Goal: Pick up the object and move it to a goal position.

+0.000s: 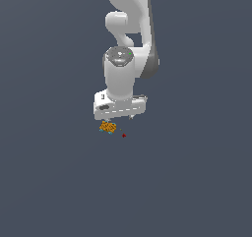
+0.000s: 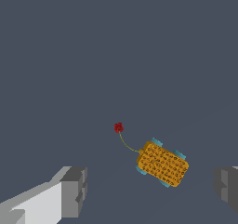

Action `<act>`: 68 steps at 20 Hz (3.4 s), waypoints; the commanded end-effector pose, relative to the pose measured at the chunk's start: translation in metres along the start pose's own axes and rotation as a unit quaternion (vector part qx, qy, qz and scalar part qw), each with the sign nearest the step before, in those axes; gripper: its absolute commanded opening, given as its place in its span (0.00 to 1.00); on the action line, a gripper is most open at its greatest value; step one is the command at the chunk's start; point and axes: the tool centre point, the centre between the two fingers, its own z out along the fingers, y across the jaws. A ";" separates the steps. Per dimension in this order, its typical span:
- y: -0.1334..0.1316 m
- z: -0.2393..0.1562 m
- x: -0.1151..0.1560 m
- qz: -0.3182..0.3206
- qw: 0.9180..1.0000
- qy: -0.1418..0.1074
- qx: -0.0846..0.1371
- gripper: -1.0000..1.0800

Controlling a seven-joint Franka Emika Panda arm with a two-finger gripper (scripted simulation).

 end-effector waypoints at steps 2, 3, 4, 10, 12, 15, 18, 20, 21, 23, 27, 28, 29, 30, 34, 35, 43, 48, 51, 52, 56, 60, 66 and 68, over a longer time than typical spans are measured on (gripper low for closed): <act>0.004 0.008 -0.003 -0.039 0.999 0.000 0.000 0.96; 0.005 0.010 -0.004 -0.052 0.999 0.000 0.000 0.96; 0.006 0.012 -0.005 -0.064 0.998 0.000 0.000 0.96; 0.012 0.027 -0.010 -0.139 0.990 0.000 0.001 0.96; 0.013 0.031 -0.012 -0.163 0.987 0.001 0.002 0.96; 0.016 0.038 -0.015 -0.200 0.980 0.001 0.003 0.96; 0.018 0.045 -0.018 -0.237 0.971 0.002 0.004 0.96; 0.020 0.049 -0.020 -0.261 0.965 0.003 0.004 0.96; 0.021 0.052 -0.021 -0.274 0.962 0.003 0.005 0.96; 0.022 0.056 -0.023 -0.298 0.955 0.004 0.005 0.96; 0.025 0.065 -0.027 -0.345 0.939 0.006 0.007 0.96; 0.025 0.067 -0.028 -0.357 0.934 0.006 0.007 0.96; 0.026 0.069 -0.029 -0.369 0.930 0.007 0.007 0.96; 0.026 0.071 -0.030 -0.380 0.925 0.007 0.008 0.96; 0.028 0.079 -0.034 -0.424 0.906 0.010 0.009 0.96; 0.029 0.081 -0.035 -0.434 0.901 0.011 0.009 0.96; 0.031 0.091 -0.041 -0.488 0.873 0.015 0.010 0.96; 0.031 0.093 -0.042 -0.503 0.864 0.016 0.011 0.96; 0.031 0.094 -0.042 -0.506 0.863 0.016 0.011 0.96; 0.032 0.094 -0.042 -0.504 0.864 0.016 0.011 0.96; 0.031 0.099 -0.042 -0.504 0.863 0.016 0.011 0.96; 0.030 0.114 -0.043 -0.505 0.863 0.016 0.011 0.96; 0.030 0.139 -0.043 -0.506 0.863 0.016 0.011 0.96; 0.030 0.143 -0.042 -0.506 0.863 0.016 0.011 0.96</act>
